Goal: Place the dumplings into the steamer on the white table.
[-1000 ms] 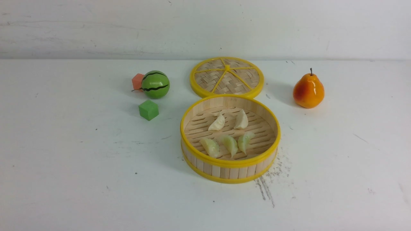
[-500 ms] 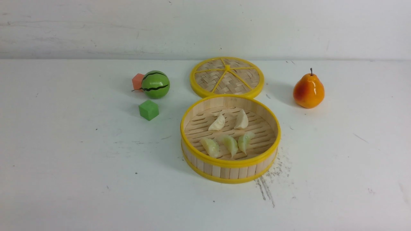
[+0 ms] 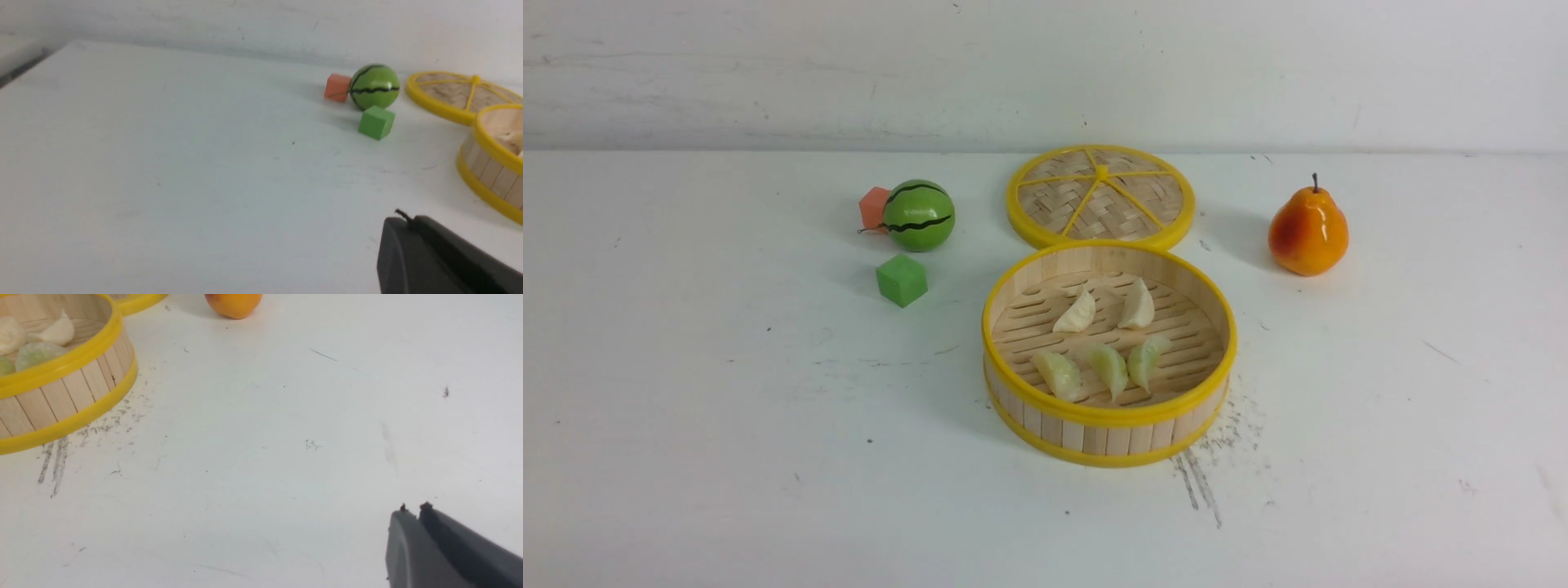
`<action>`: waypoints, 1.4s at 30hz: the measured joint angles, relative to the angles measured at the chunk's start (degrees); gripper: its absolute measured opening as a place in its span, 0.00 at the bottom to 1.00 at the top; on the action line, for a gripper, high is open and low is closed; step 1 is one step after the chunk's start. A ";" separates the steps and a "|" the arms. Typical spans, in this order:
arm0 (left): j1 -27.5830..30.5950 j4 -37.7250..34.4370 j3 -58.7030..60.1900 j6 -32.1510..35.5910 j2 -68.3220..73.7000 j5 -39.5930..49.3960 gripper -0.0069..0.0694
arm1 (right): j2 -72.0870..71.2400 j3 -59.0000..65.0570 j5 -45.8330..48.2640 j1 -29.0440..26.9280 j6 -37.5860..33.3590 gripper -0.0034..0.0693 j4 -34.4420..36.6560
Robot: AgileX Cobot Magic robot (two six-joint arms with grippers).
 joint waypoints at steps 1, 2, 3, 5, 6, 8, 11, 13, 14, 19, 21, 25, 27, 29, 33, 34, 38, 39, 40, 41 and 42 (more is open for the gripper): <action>0.12 -0.06 0.99 -0.82 0.00 0.27 0.07 | 0.00 0.00 0.00 0.00 0.00 0.10 0.00; 0.19 -0.06 1.70 -1.75 0.06 0.44 0.07 | 0.00 0.00 0.00 0.00 0.00 0.10 0.00; 0.19 0.00 2.31 -3.08 0.06 1.00 0.07 | 0.00 0.00 0.00 0.00 0.00 0.10 0.00; 0.19 0.54 2.62 -5.32 0.06 2.91 0.07 | 0.00 0.00 0.00 0.00 0.00 0.11 0.00; 0.19 1.17 2.73 -6.28 0.06 4.69 0.07 | 0.00 0.00 0.00 0.00 0.00 0.11 0.00; 0.19 2.18 2.87 -6.39 0.06 5.92 0.07 | 0.00 0.00 0.00 0.00 0.00 0.12 0.00; 0.19 2.63 2.87 -5.84 0.06 6.14 0.07 | 0.00 0.00 0.00 0.00 0.00 0.12 0.00; 0.19 2.75 2.90 -5.18 0.06 6.21 0.07 | 0.00 0.00 0.00 0.00 0.00 0.13 0.00; 0.19 2.75 2.90 -4.98 0.06 6.21 0.07 | 0.00 0.00 0.00 0.00 0.00 0.13 0.00; 0.19 2.69 2.90 -4.67 0.06 5.88 0.07 | 0.00 0.00 0.00 0.00 0.00 0.13 0.00; 0.19 2.69 2.90 -4.62 0.06 5.76 0.07 | 0.00 0.00 0.00 0.00 0.00 0.13 0.00; 0.19 2.64 2.90 -4.62 0.06 5.69 0.07 | 0.00 0.00 0.00 0.00 0.00 0.14 0.00; 0.19 2.64 2.90 -4.62 0.06 5.66 0.07 | 0.00 0.00 0.00 0.00 0.00 0.14 0.00; 0.19 2.64 2.90 -4.62 0.06 5.61 0.07 | 0.00 0.00 0.00 0.00 0.00 0.15 0.00; 0.19 2.59 2.90 -4.62 0.06 5.55 0.07 | 0.00 0.00 0.00 0.00 0.00 0.15 0.00; 0.19 2.59 2.90 -4.62 0.06 5.55 0.07 | 0.00 0.00 0.00 0.00 0.00 0.15 0.00; 0.19 2.59 2.90 -4.62 0.06 5.53 0.07 | 0.00 0.00 0.00 0.00 0.00 0.16 0.00; 0.19 2.59 2.90 -4.62 0.06 5.53 0.07 | 0.00 0.00 0.00 0.00 0.00 0.17 0.00; 0.19 2.59 2.90 -4.62 0.06 5.53 0.07 | 0.00 0.00 0.00 0.00 0.00 0.17 0.00; 0.19 2.59 2.90 -4.62 0.06 5.53 0.07 | 0.00 0.00 0.00 0.00 0.00 0.17 0.00; 0.19 2.59 2.90 -4.62 0.06 5.53 0.07 | 0.00 0.00 0.00 0.00 0.00 0.17 0.00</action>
